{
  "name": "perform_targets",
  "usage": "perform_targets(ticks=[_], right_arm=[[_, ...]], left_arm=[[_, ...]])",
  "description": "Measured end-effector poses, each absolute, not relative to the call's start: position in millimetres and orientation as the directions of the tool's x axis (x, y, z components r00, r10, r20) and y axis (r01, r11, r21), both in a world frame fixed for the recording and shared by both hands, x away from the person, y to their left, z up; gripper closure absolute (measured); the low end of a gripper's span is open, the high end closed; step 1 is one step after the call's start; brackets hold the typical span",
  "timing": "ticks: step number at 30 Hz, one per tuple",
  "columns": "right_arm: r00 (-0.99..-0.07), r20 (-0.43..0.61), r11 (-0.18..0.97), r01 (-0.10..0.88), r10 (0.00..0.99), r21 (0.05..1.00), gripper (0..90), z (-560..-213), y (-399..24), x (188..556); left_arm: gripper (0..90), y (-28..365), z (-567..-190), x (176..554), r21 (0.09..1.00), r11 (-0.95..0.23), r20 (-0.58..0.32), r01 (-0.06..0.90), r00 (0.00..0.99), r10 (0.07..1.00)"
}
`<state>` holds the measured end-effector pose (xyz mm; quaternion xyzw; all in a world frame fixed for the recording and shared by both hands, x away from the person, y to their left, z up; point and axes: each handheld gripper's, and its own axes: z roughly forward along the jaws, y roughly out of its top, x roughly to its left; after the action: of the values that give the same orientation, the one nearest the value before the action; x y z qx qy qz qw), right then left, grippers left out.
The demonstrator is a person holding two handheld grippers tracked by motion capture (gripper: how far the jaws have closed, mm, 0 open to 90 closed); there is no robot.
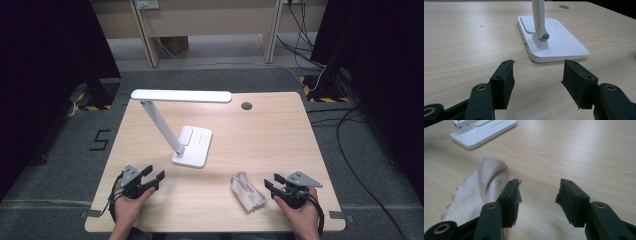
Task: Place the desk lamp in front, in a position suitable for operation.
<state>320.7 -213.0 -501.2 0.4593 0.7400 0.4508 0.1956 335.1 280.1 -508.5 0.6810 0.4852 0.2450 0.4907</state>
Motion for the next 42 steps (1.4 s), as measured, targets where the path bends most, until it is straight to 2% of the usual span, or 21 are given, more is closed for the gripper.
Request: perform_targets(ticks=[9,22,36,42], right_arm=[[-0.531,0.140,0.184,0.511,0.836,0.840,59.4,-498.3,-205.0,318.4],[-0.556,0.115,0.214,0.490,0.823,0.845,59.1,-494.8,-196.7,317.7],[-0.557,0.102,0.221,0.482,0.824,0.848,57.9,-495.4,-197.4,318.7],[-0.556,0.103,0.220,0.484,0.825,0.847,57.8,-496.2,-198.0,319.3]], left_arm=[[41.0,269.6,-501.7,343.1,0.906,-0.036,-0.171,0.423,0.442,0.880],[38.4,255.0,-467.4,392.6,0.919,-0.031,-0.166,0.392,0.457,0.874],[38.2,251.1,-450.2,414.8,0.927,-0.016,-0.166,0.375,0.448,0.879],[42.4,249.1,-445.0,424.5,0.930,0.004,-0.173,0.367,0.430,0.886]])
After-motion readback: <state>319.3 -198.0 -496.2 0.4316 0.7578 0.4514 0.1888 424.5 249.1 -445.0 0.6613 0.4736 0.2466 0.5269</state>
